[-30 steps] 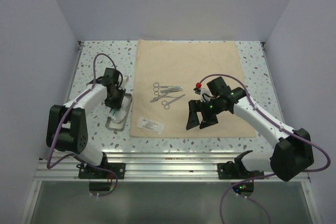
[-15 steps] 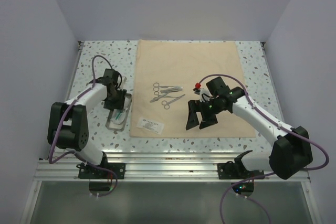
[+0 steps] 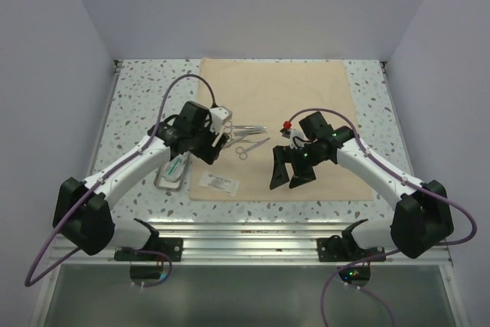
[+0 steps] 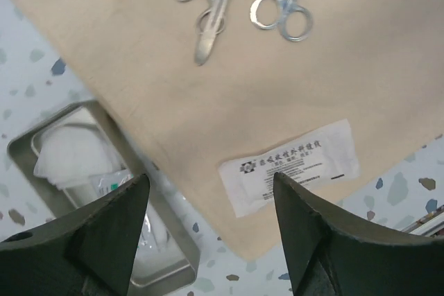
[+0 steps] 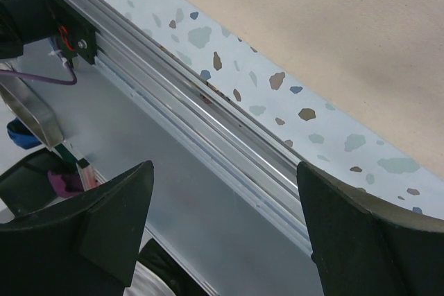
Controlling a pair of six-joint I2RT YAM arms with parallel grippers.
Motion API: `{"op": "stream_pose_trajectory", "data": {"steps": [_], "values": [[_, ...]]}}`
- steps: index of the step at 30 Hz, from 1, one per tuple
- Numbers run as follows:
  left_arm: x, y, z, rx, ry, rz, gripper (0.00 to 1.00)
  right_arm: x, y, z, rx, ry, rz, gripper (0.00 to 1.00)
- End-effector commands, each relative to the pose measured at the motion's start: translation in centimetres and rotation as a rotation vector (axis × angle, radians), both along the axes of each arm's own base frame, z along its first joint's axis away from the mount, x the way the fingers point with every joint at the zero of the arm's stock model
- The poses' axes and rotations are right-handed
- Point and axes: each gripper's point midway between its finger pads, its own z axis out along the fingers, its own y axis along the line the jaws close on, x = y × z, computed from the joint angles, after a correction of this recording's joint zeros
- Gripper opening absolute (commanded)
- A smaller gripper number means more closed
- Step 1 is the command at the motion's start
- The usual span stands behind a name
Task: Prepare the surgical pack
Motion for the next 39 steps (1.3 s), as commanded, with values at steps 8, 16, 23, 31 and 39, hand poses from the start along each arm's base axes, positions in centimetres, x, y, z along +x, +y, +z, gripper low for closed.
{"op": "stream_pose_trajectory", "data": {"steps": [8, 16, 23, 31, 39], "values": [[-3.1, -6.9, -1.0, 0.063, -0.136, -0.496, 0.77, -0.3, 0.2, 0.6, 0.039, -0.025, 0.014, 0.88], [-5.4, -7.0, -4.6, 0.167, -0.097, -0.682, 0.78, -0.3, 0.1, 1.0, 0.040, -0.043, 0.011, 0.88], [-6.9, -6.7, -7.1, 0.170, -0.017, -0.740, 0.79, -0.5, -0.1, 0.7, 0.033, -0.043, 0.009, 0.88], [-7.7, -6.8, -9.0, 0.166, 0.035, -0.797, 0.77, -0.6, -0.1, 0.8, 0.033, -0.046, 0.014, 0.88], [-7.1, -6.4, -9.9, 0.219, 0.029, -0.819, 0.77, -0.6, -0.2, 0.6, 0.029, -0.045, 0.013, 0.88]]}}
